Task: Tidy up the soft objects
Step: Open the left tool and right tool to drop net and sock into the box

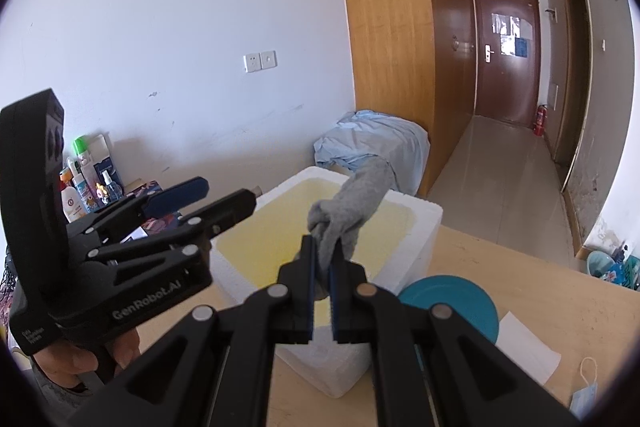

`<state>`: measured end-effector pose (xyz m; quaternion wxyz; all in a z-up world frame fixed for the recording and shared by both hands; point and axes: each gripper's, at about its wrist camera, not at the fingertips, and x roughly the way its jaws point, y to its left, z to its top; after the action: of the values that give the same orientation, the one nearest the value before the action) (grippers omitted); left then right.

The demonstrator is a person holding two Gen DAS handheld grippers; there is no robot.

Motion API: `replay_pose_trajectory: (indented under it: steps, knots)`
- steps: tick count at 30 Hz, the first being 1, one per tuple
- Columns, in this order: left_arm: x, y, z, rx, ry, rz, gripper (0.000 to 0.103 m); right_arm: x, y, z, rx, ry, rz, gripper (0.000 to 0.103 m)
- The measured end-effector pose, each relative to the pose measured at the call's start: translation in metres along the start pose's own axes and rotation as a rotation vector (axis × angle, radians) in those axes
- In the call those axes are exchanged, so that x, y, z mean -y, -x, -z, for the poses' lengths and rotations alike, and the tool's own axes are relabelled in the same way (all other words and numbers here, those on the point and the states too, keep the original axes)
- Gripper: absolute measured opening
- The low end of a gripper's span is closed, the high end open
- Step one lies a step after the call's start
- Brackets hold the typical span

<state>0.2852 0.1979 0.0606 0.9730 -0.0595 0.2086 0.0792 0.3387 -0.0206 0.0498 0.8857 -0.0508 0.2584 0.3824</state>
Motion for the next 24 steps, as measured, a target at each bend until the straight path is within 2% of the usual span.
replay_pose_trajectory:
  steps: [8,24]
  knots:
    - [-0.0052,0.0069,0.0011,0.014,0.009,-0.015,0.058,-0.0036,-0.0077,0.0007,-0.016,0.008,-0.017,0.009]
    - [-0.0019,0.0103,0.0057,0.003,-0.007,-0.019,0.058,-0.0054,-0.0063,0.0035,-0.012,0.003,0.003,0.012]
